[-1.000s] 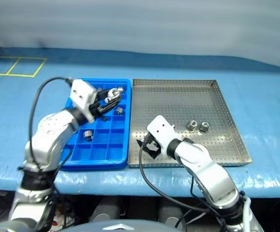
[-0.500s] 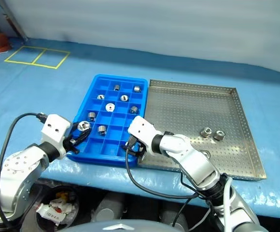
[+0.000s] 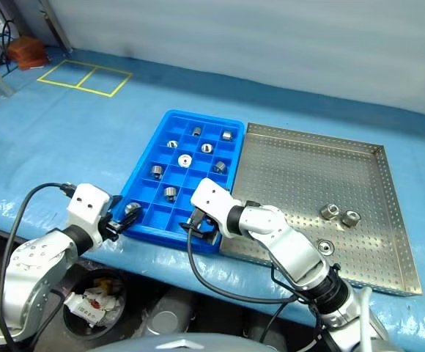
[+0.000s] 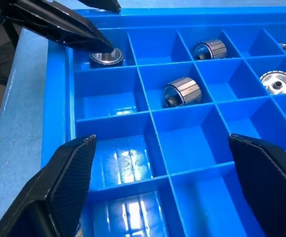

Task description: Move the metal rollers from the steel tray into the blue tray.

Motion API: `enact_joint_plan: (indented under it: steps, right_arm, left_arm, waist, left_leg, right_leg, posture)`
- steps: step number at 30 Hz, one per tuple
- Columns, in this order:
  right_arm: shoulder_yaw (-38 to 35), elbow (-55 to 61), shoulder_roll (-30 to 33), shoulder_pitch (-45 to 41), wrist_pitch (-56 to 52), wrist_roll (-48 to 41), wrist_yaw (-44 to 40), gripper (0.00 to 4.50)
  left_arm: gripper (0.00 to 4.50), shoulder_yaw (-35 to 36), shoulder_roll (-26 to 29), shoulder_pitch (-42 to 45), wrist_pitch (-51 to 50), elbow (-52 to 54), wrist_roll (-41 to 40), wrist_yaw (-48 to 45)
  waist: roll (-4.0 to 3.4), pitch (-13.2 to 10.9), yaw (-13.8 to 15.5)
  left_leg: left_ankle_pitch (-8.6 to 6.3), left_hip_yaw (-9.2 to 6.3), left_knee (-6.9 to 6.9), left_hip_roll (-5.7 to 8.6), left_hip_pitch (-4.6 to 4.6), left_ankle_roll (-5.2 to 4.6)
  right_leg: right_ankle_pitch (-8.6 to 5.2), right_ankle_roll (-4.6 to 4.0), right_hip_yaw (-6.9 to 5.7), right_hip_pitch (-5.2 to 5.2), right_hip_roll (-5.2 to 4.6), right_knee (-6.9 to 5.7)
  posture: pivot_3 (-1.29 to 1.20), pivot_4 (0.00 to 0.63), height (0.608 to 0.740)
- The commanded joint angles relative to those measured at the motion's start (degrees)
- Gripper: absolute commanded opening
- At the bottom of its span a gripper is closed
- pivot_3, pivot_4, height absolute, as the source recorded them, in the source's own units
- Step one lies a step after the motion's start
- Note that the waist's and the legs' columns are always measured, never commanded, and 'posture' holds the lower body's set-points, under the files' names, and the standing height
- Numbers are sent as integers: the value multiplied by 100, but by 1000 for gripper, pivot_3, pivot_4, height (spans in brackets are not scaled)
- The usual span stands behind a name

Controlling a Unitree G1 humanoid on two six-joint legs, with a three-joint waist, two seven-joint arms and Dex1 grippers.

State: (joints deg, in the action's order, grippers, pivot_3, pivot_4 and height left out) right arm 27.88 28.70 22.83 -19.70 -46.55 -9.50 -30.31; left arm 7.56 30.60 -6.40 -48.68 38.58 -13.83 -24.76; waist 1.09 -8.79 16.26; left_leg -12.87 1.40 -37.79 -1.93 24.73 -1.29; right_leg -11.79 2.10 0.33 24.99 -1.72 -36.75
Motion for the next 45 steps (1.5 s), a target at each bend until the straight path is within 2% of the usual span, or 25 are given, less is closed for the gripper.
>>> enact_joint_plan:
  steps: [1, 4, 9, 13, 17, 20, 26, 30, 35, 45]
  right_arm:
    - [-233, 384, 18, 95, -88, 2, 112, 4500]
    - [-460, 552, -9, 277, -220, 18, 325, 4500]
    - [-1391, 782, -554, 677, -641, 271, 1414, 4500]
    - [-2259, 966, -1036, 873, -1066, 435, 2151, 4500]
    - [-2760, 1012, -1243, 925, -1361, 645, 2644, 4500]
    - [-3005, 989, -1409, 942, -1558, 815, 2998, 4500]
    - [-3294, 1240, -1488, 1257, -2390, 1058, 3335, 4500]
    - [-3524, 1638, -1585, 1590, -3064, 981, 3253, 4500]
    - [-3600, 1949, -1843, 1801, -3589, 842, 3117, 4500]
    - [-3607, 1817, -1897, 1685, -3646, 757, 2967, 4500]
  left_arm:
    - [4363, -122, 87, 156, -7, 5, -72, -85]
    - [4441, -179, 15, 395, 135, -44, -96, -58]
    - [4441, -370, -560, 916, 932, -279, -27, 169]
    - [4441, -944, -1046, 1116, 1518, -628, 54, 162]
    - [4441, -1394, -1408, 1271, 1766, -931, 99, 211]
    - [4441, -1722, -1572, 1392, 1960, -1119, 95, 94]
    - [4441, -2203, -1517, 1469, 2162, -1323, 50, -290]
    - [4441, -2349, -1422, 1480, 2220, -1344, 23, -516]
    - [4441, -2496, -1223, 1508, 2355, -1410, 78, -815]
    - [4441, -2691, -1064, 1482, 2454, -1460, 15, -1233]
  waist:
    - [0, 0, 59]
    - [1, 2, 63]
    - [1, 8, 55]
    - [0, 11, -17]
    - [-3, 13, -249]
    - [-4, 13, -537]
    - [-7, 14, -1142]
    - [-15, 11, -1395]
    - [-17, 11, -1527]
    - [-20, 13, -1547]
  left_leg:
    - [0, 3, 0, -1, 2, 1]
    - [-1, 12, -2, -8, 17, 2]
    - [0, 13, -14, 20, 49, 3]
    - [2, 14, -18, 25, 62, 2]
    - [4, 10, -20, 27, 68, -1]
    - [6, 8, -24, 27, 68, -4]
    - [7, -2, -22, 31, 57, -7]
    - [7, -7, -14, 27, 27, -7]
    - [8, -13, -11, 18, -28, -9]
    - [10, -5, -10, -7, -19, -13]
  right_leg:
    - [-1, -1, 0, 2, 2, 0]
    - [-1, -2, 1, 20, 8, -3]
    - [3, 0, -1, 20, 12, -7]
    - [9, 1, 4, 27, 12, -7]
    - [9, 1, 5, 29, 15, -6]
    - [10, 1, 8, 26, 17, -9]
    - [21, -17, 18, 13, 21, -11]
    - [9, -5, 22, -9, 26, -18]
    - [4, -6, 28, -46, 27, -21]
    - [8, 1, 41, -39, 22, -15]
  posture:
    - [359, 150, 740]
    - [346, 150, 740]
    - [299, 150, 740]
    - [231, 150, 740]
    - [172, 150, 740]
    - [136, 150, 740]
    - [102, 150, 740]
    - [84, 150, 740]
    - [62, 150, 740]
    - [69, 150, 740]
